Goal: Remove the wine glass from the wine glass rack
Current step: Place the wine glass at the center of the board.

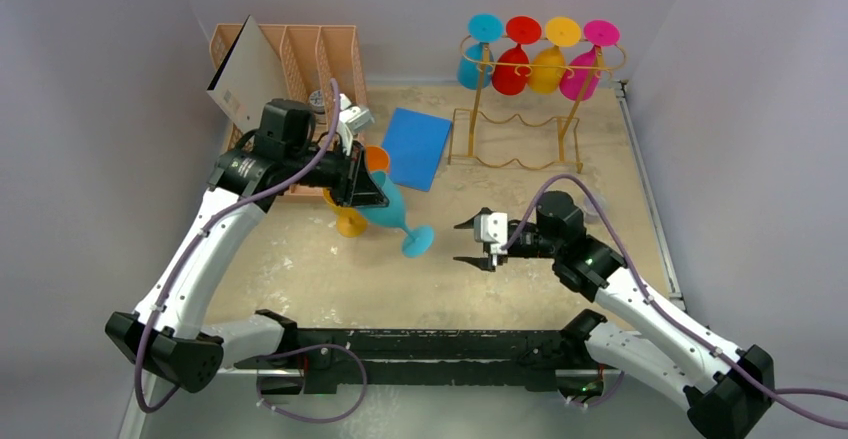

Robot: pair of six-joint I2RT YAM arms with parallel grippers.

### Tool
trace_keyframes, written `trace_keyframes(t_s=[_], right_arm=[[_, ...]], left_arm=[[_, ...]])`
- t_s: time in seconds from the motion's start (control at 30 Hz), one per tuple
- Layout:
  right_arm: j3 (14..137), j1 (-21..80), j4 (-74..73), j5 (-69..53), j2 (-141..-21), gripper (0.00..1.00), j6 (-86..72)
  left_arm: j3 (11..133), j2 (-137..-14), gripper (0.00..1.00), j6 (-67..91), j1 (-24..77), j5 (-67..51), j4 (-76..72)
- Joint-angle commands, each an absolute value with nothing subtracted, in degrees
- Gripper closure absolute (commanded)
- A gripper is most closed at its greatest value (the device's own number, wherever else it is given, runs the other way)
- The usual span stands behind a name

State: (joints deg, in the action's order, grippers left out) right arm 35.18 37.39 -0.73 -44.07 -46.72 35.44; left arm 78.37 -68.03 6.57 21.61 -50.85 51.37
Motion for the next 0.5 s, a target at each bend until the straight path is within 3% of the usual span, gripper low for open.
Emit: trace_keyframes(t_s=[0.0, 0.3, 0.4, 0.47], right_arm=[[35.49, 37.09, 3.73, -32.83, -46.29, 0.35, 19.54], [50.71, 37.0, -17.11, 0.4, -52.07, 0.12, -8.29], [54.27, 37.0, -24.55, 16.87, -53.14, 0.12, -19.53], [54.89, 37.0, -28.14, 20.27, -52.53, 0.12, -27.57]], left_arm=[[81.51, -70.08, 1.0, 8.72, 23.52, -41.55, 49.9], [81.34, -73.64, 1.0, 9.49, 34.08, -21.18, 45.8], [79.76, -74.93, 1.0, 8.97, 34.99, -17.73, 43.25], [79.65, -76.81, 1.0, 8.08, 36.32, -15.12, 42.3]])
